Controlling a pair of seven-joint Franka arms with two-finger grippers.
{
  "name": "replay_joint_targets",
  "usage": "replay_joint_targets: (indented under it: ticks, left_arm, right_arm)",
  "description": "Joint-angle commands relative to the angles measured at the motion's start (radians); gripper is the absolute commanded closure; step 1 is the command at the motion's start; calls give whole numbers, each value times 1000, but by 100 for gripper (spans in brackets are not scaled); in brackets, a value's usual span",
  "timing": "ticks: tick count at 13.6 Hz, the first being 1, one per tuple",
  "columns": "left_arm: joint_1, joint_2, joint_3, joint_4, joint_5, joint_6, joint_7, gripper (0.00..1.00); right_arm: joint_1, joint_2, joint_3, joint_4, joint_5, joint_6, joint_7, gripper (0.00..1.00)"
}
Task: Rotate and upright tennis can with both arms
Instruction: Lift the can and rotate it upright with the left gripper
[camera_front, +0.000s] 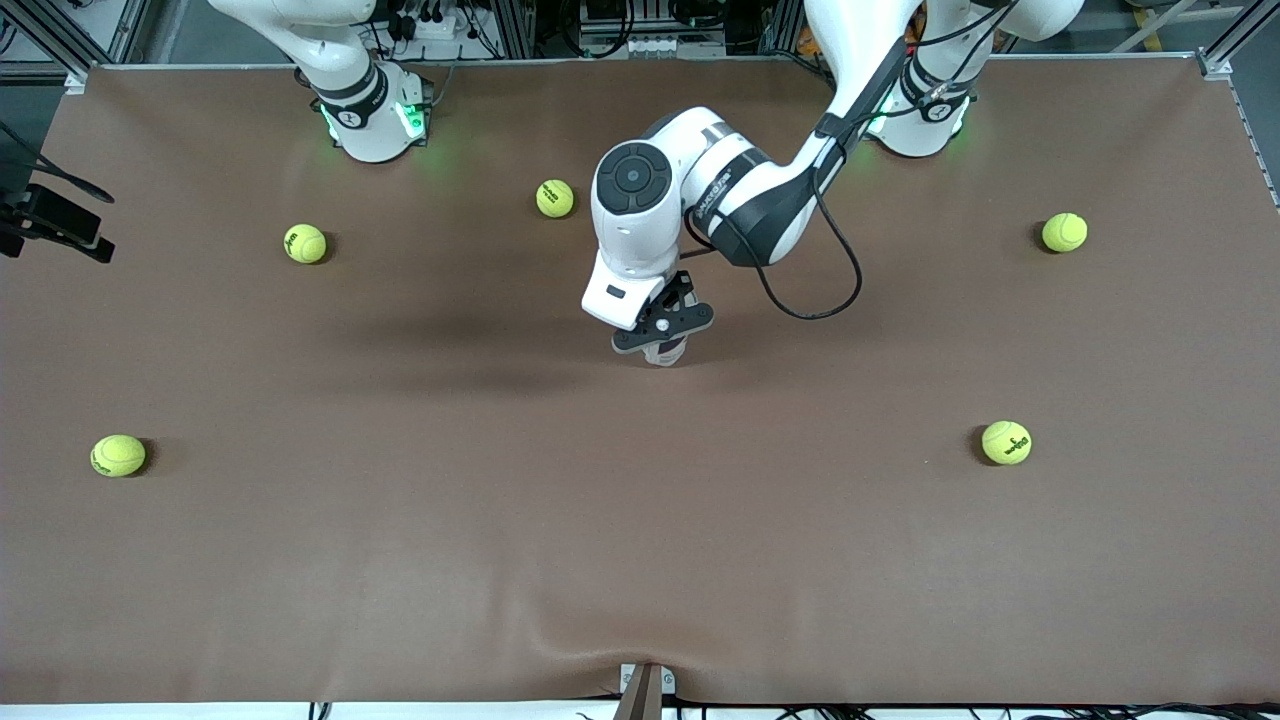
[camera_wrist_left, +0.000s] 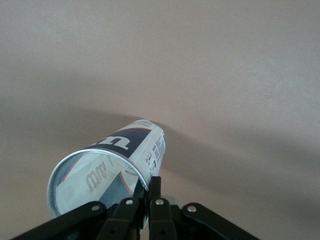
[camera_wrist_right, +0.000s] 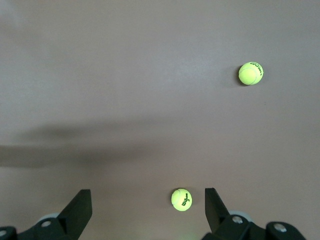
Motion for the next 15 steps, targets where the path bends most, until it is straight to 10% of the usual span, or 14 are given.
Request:
replay_joint_targets:
  ticks: [1,4,7,15]
  left_arm:
    - [-10,12,9,16,24,3,-24,100]
    - [-8,13,7,16,24,11,-24,96]
    - [-8,18,9,16,24,17,-28,53]
    - [-2,-14,7,19,15,16,-32,12]
  right_arm:
    - [-10,5,9,20,2,-11,4,0]
    - [-8,6,9,20,2,-11,4,0]
    - [-8,6,9,20,2,-12,4,0]
    - [-13,6,8,19,1,-17,4,0]
